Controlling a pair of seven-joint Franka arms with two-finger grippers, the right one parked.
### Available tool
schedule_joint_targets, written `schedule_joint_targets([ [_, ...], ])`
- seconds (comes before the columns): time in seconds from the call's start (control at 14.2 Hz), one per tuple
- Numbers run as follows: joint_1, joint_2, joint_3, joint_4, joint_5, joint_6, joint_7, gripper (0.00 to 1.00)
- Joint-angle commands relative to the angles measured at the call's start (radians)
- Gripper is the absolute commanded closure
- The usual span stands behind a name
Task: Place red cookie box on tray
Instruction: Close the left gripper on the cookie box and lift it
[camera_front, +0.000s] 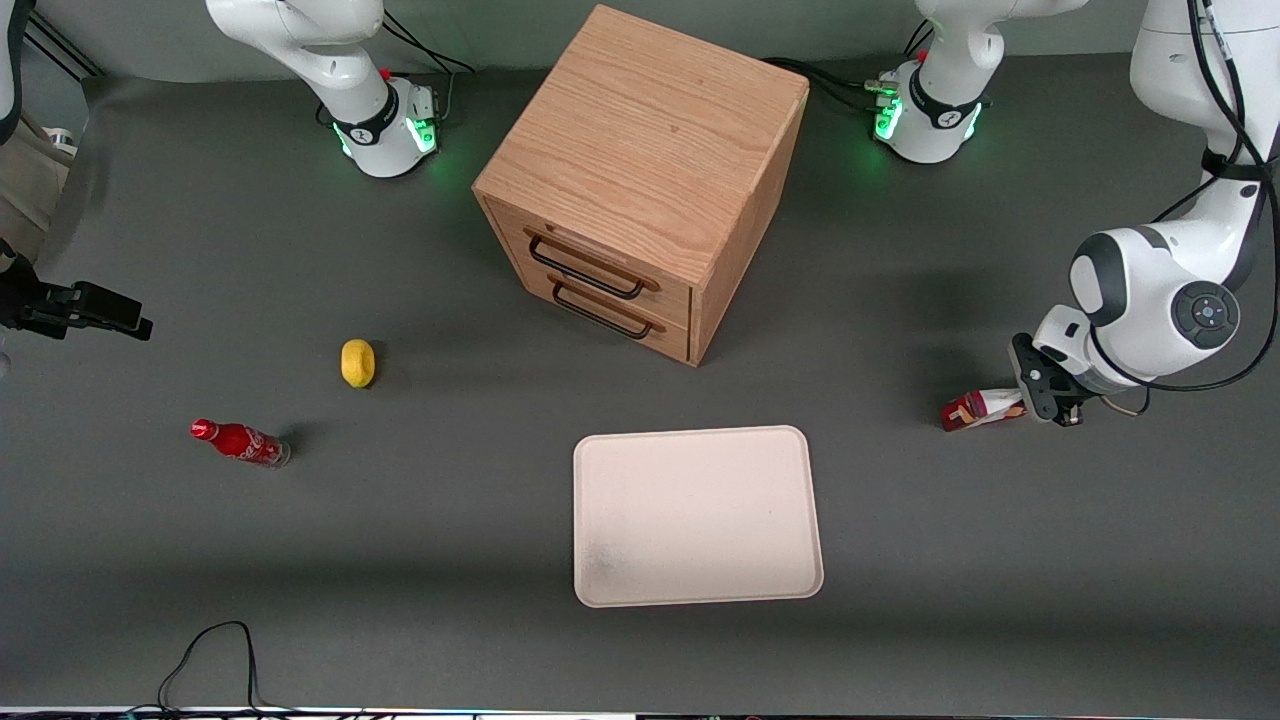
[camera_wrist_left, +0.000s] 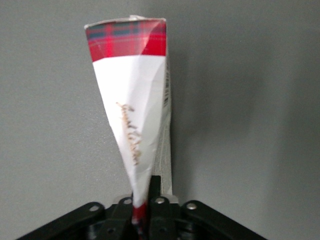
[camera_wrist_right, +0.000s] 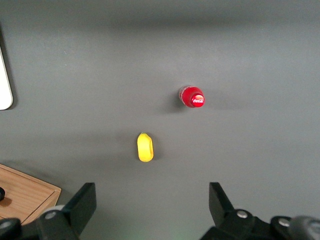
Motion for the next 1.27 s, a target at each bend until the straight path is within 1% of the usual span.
schedule_joint_targets([
  [0.0, 0.001, -0.042, 0.000, -0.013, -0.018, -0.009, 0.004, 1.00],
  [0.14, -0.006, -0.102, 0.000, 0.007, -0.018, -0.094, -0.010, 1.00],
  [0.28, -0.012, -0.154, -0.001, 0.097, -0.009, -0.255, -0.013, 1.00],
  [0.42, -0.016, -0.163, -0.001, 0.264, 0.003, -0.457, -0.012, 1.00],
  [0.56, -0.014, -0.154, 0.000, 0.462, 0.019, -0.672, -0.032, 1.00],
  [0.63, -0.016, -0.151, 0.000, 0.543, 0.043, -0.743, -0.058, 1.00],
  [0.78, -0.019, -0.151, -0.003, 0.645, 0.057, -0.819, -0.111, 1.00],
  [0.99, -0.037, -0.153, -0.003, 0.692, 0.060, -0.848, -0.244, 1.00],
  [1.06, -0.043, -0.151, -0.006, 0.705, 0.054, -0.848, -0.319, 1.00],
  [1.2, -0.083, -0.142, -0.035, 0.732, 0.046, -0.845, -0.581, 1.00],
])
